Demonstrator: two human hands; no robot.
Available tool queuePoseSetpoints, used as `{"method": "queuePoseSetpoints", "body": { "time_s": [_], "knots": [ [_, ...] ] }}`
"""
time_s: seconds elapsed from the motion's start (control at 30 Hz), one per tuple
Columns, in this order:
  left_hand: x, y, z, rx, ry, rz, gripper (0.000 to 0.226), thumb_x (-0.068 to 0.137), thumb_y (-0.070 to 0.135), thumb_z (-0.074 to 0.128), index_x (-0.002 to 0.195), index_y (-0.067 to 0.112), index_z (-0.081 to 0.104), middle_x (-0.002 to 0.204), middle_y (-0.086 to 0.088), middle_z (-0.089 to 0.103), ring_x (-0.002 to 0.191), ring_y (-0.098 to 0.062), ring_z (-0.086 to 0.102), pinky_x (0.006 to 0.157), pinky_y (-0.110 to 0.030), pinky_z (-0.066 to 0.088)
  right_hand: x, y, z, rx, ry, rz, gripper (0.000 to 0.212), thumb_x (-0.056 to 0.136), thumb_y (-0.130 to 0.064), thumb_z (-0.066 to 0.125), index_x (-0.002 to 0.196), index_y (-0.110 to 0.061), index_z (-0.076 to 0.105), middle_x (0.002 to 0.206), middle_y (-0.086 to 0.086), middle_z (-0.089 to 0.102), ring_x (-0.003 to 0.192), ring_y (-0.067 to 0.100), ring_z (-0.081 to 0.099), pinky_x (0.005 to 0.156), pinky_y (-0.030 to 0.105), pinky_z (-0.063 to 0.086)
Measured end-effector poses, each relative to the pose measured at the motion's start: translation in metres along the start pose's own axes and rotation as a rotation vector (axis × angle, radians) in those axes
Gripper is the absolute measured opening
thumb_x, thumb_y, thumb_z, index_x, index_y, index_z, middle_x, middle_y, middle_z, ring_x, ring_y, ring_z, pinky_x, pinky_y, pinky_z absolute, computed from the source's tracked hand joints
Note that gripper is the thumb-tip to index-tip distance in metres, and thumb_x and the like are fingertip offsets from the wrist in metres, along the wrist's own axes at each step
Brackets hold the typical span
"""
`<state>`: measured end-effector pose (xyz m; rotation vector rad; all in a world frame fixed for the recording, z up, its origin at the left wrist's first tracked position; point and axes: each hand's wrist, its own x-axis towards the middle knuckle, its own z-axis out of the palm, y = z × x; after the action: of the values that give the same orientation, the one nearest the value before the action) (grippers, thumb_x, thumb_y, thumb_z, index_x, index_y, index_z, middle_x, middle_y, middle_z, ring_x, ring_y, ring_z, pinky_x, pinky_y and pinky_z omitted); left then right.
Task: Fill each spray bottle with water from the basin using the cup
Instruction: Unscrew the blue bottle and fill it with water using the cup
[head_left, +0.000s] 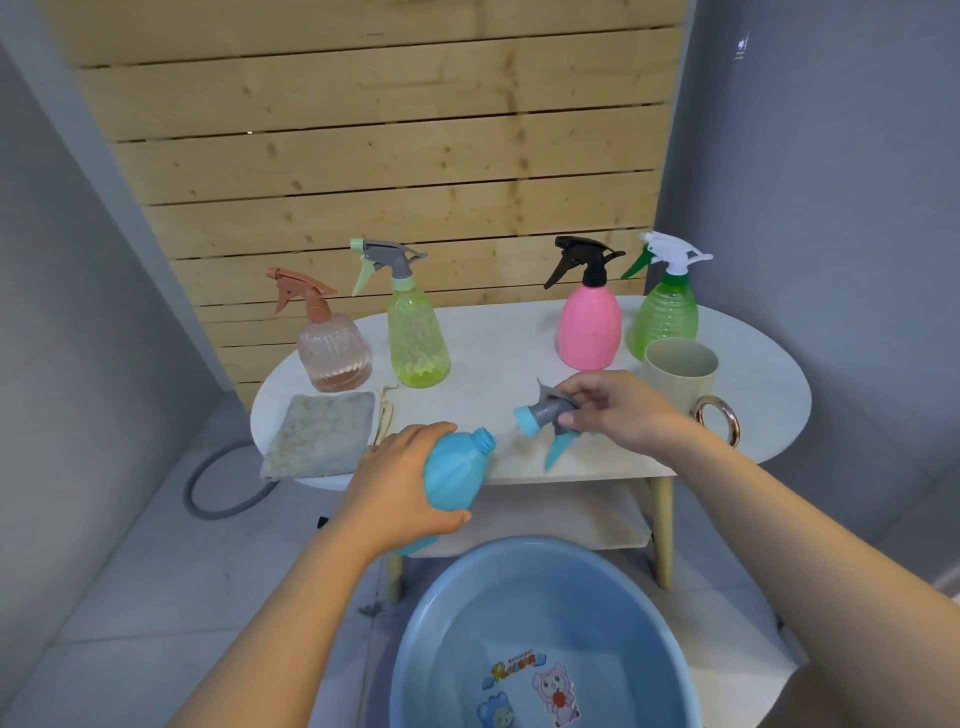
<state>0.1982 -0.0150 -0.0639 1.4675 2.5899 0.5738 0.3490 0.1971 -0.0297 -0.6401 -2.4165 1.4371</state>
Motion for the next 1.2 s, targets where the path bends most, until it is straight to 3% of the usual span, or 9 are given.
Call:
{"method": "queuePoseSetpoints", "body": {
  "time_s": [0.1,0.27,0.37,0.43,0.57,0.67,0.73,1.0,1.2],
  "knots": [
    [-0.003,-0.008,-0.006,0.003,0.012,-0.040,0.102,0.044,0.066,0.058,0.138,0.032,0.036,0.135,0.010,0.045,0.120,-0.016,0.046,0.099,-0.032,0.035,0.004,0.009,-0.006,0.064,0.181,0.034,0.014,0.092,-0.005,0.055,0.095,-0.015,0.065,0.077,0.002,0.064,0.071,0.012,0.053,0.070,0.021,0.044],
    [-0.008,-0.026,-0.013,-0.050,0.071,-0.112,0.098,0.050,0.054,0.075,0.138,0.029,0.038,0.135,0.006,0.046,0.119,-0.020,0.046,0.098,-0.037,0.039,0.013,0.015,-0.013,0.238,0.523,0.187,0.028,0.094,-0.010,0.048,0.069,-0.016,0.060,0.072,0.003,0.058,0.078,0.023,0.053,0.075,0.037,0.050],
    [-0.011,-0.029,-0.010,-0.122,0.107,-0.133,0.093,0.056,0.042,0.086,0.135,0.028,0.040,0.132,0.005,0.047,0.115,-0.019,0.048,0.095,-0.035,0.042,0.016,0.019,-0.014,0.196,0.650,0.218,0.014,0.094,-0.013,0.050,0.091,-0.013,0.064,0.072,0.001,0.059,0.078,0.024,0.056,0.084,0.046,0.052],
    [-0.011,-0.028,-0.006,-0.224,0.110,-0.147,0.092,0.055,0.038,0.088,0.134,0.028,0.041,0.129,0.006,0.047,0.111,-0.016,0.049,0.093,-0.033,0.043,0.018,0.022,-0.005,0.248,0.611,0.227,0.022,0.093,-0.010,0.053,0.114,-0.012,0.058,0.071,0.001,0.059,0.073,0.021,0.059,0.080,0.045,0.055],
    [-0.010,-0.019,0.000,-0.261,0.087,-0.113,0.095,0.054,0.041,0.088,0.135,0.028,0.039,0.130,0.008,0.045,0.114,-0.015,0.048,0.097,-0.034,0.043,0.026,0.030,0.025,0.247,0.449,0.290,0.027,0.089,-0.009,0.060,0.116,-0.009,0.058,0.089,0.013,0.064,0.070,0.016,0.061,0.057,0.025,0.055],
    [-0.008,-0.014,0.004,-0.232,0.062,-0.086,0.096,0.056,0.042,0.087,0.136,0.028,0.036,0.133,0.009,0.043,0.117,-0.014,0.047,0.099,-0.033,0.042,0.035,0.040,0.040,0.182,0.364,0.337,0.041,0.081,-0.008,0.070,0.120,-0.009,0.058,0.106,0.018,0.066,0.085,0.028,0.065,0.075,0.037,0.057],
    [-0.008,-0.010,0.006,-0.206,0.057,-0.070,0.096,0.057,0.044,0.085,0.137,0.029,0.036,0.134,0.009,0.043,0.118,-0.014,0.046,0.099,-0.032,0.041,0.037,0.044,0.046,-0.008,0.329,0.316,0.049,0.076,-0.012,0.074,0.123,-0.012,0.058,0.113,0.011,0.066,0.099,0.028,0.063,0.087,0.031,0.049],
    [0.001,-0.004,0.012,-0.157,0.053,-0.054,0.094,0.059,0.046,0.084,0.137,0.030,0.035,0.136,0.009,0.042,0.119,-0.014,0.046,0.097,-0.029,0.039,0.037,0.046,0.053,-0.250,0.336,0.299,0.051,0.081,-0.027,0.072,0.127,-0.013,0.056,0.118,0.007,0.064,0.109,0.024,0.057,0.085,0.028,0.043],
    [0.008,0.007,0.018,-0.353,0.101,-0.071,0.084,0.059,0.037,0.087,0.130,0.030,0.041,0.121,0.010,0.048,0.107,-0.011,0.049,0.086,-0.026,0.040,0.018,0.026,0.031,-0.463,0.465,0.158,0.034,0.088,-0.030,0.061,0.122,-0.022,0.059,0.122,0.002,0.057,0.110,0.021,0.053,0.083,0.031,0.043]
  ]
}}
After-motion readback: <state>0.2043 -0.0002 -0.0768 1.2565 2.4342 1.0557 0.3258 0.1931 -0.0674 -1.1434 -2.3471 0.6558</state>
